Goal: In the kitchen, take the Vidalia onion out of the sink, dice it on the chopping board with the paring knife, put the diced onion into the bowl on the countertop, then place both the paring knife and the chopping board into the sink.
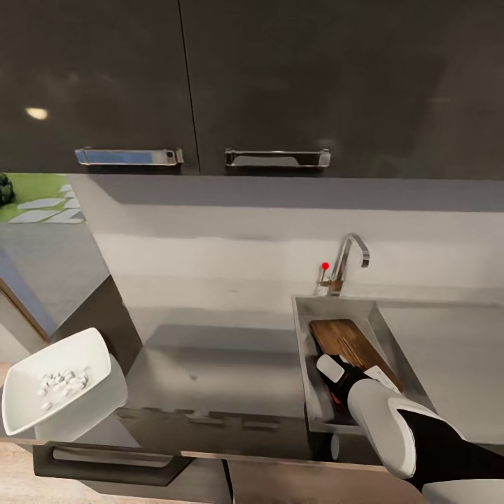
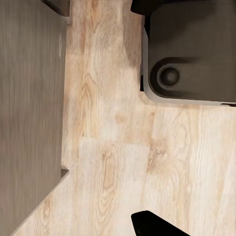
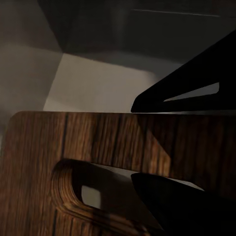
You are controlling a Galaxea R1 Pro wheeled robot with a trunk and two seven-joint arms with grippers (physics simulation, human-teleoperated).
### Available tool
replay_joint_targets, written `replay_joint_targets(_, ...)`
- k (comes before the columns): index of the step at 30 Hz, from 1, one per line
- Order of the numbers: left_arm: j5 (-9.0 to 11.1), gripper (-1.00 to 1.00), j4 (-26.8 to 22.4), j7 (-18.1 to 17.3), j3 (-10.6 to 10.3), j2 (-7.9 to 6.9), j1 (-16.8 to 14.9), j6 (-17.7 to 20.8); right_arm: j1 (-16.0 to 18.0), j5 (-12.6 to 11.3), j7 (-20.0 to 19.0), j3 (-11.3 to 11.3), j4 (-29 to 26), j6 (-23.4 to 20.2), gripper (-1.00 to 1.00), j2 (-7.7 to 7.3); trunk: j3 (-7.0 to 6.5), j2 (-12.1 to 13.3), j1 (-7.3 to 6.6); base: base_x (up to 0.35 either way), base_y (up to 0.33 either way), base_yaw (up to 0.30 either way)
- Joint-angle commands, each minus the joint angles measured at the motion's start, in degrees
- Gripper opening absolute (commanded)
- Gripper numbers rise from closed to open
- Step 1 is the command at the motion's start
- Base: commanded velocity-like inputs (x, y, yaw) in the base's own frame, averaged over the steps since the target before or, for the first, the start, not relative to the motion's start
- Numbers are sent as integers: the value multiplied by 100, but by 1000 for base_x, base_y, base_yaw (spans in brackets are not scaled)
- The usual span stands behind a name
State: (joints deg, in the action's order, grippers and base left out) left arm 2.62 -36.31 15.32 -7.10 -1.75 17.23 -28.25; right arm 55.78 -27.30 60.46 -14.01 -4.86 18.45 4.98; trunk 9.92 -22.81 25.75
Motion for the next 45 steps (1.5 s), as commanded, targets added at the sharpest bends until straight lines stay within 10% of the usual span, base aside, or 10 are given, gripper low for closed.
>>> replay_joint_targets(1,28,100,-8,50,-46,-9,0,-5,3,29,10,-40,-7,19,-100,3,11,-11,4,0,0,0)
replay_joint_targets(2,28,100,-8,50,-46,-9,0,-5,3,27,10,-40,-7,19,-100,3,11,-11,4,0,0,0)
replay_joint_targets(3,28,100,-8,50,-46,-9,0,-6,3,25,10,-40,-7,19,100,3,11,-11,4,0,0,0)
replay_joint_targets(19,28,100,-2,50,-46,-9,0,-5,3,53,15,16,-158,7,100,88,11,-11,4,0,0,0)
replay_joint_targets(25,28,100,-1,50,-46,-9,0,-5,3,152,34,1175,-1504,-702,100,173,11,-11,4,0,0,0)
replay_joint_targets(30,28,100,1,50,-46,-9,0,-5,3,163,33,1466,-2592,-1793,100,322,11,-11,4,0,0,0)
replay_joint_targets(37,28,100,1,50,-46,-9,0,-5,-7,151,-311,3118,-3078,-2097,100,338,11,-11,4,0,0,0)
replay_joint_targets(41,28,100,1,50,-46,-9,0,-5,-316,153,-997,3264,-3600,-2376,100,281,11,-11,4,0,0,0)
replay_joint_targets(45,28,100,2,50,-46,-9,0,-5,-1182,155,-1899,3287,-5067,-2809,100,-127,11,-11,4,0,0,0)
